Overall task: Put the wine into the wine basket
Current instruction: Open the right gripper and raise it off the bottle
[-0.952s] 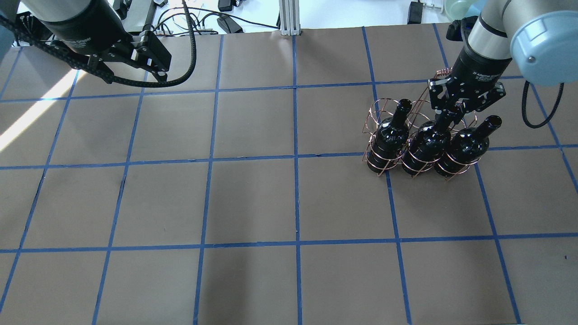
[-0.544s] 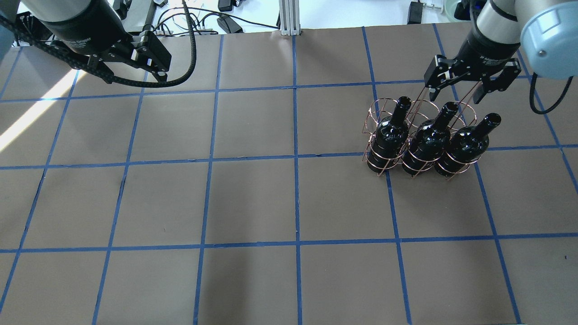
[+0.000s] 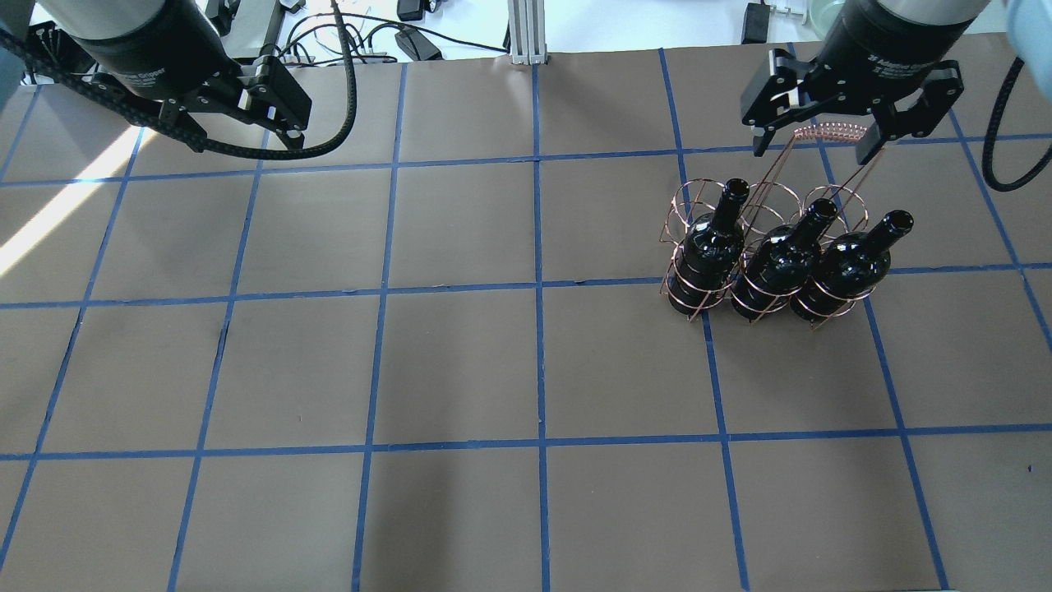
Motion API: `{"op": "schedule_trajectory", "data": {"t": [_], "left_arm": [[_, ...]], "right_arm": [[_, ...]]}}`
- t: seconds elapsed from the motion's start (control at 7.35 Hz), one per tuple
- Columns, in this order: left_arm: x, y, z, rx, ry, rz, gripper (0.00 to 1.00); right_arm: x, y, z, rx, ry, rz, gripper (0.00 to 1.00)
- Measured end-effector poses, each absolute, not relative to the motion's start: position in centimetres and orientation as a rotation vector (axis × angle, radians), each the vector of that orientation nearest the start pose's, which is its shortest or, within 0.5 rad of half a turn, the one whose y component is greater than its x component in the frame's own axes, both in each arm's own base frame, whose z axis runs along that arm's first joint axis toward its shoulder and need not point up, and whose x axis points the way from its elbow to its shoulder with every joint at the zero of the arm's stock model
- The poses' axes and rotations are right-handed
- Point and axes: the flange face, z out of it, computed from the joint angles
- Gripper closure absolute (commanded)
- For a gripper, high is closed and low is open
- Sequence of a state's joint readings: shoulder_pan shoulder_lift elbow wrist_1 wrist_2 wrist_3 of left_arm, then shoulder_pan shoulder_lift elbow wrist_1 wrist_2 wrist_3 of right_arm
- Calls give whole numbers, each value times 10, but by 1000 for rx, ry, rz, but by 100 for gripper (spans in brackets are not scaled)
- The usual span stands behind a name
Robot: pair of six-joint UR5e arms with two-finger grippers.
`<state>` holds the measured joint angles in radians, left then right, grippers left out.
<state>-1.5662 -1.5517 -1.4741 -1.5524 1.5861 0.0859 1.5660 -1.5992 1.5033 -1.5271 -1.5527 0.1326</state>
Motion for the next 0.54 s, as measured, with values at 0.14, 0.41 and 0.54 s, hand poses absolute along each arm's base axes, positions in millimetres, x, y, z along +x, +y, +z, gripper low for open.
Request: {"op": "schedule_trajectory", "data": {"t": [0.14,0.41,0.54], "left_arm": [[-129,-494,547,125,3111,-208,0],[-130,-494,548,125,3111,-210,0],[-129,-494,548,125,3111,-210,0]], "right_arm": [[157,-473,534,204,3116,-82,1],[169,-471,535,145,3125,-90,1],[166,-472,535,125,3129,-94,1]]}}
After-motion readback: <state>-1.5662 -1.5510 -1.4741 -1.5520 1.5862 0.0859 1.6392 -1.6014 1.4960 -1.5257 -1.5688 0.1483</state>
